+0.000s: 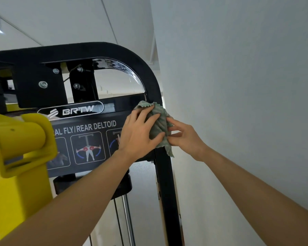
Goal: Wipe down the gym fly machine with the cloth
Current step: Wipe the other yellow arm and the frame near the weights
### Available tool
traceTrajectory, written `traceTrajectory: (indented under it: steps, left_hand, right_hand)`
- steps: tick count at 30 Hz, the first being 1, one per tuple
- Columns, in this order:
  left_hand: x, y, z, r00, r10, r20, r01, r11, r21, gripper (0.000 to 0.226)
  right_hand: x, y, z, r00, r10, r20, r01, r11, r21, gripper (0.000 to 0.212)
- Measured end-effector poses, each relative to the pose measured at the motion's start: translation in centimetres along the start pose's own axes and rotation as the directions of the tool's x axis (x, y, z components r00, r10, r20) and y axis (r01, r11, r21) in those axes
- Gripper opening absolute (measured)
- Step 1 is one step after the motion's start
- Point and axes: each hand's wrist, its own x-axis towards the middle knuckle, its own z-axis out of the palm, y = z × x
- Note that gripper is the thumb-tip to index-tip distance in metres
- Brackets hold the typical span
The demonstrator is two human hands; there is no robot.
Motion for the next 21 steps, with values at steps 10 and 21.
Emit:
traceTrajectory:
  steps: [10,21]
  left_hand:
    - [-7.1,2.8,3.2,0.998,-0.060,0.028,0.060,0.998,0.019,0.062]
    - [-15.7,9.3,6.0,0.921,-0.361,0.143,0.388,0.836,-0.389,0.057]
  right_hand:
    - [-3.9,3.9,1.7,0.995,0.095,-0.035,-0.095,0.996,0.003,0.059]
    - [-9.7,8.0,3.4,0.972,0.236,-0.014,-0.236,0.971,-0.039,0.053]
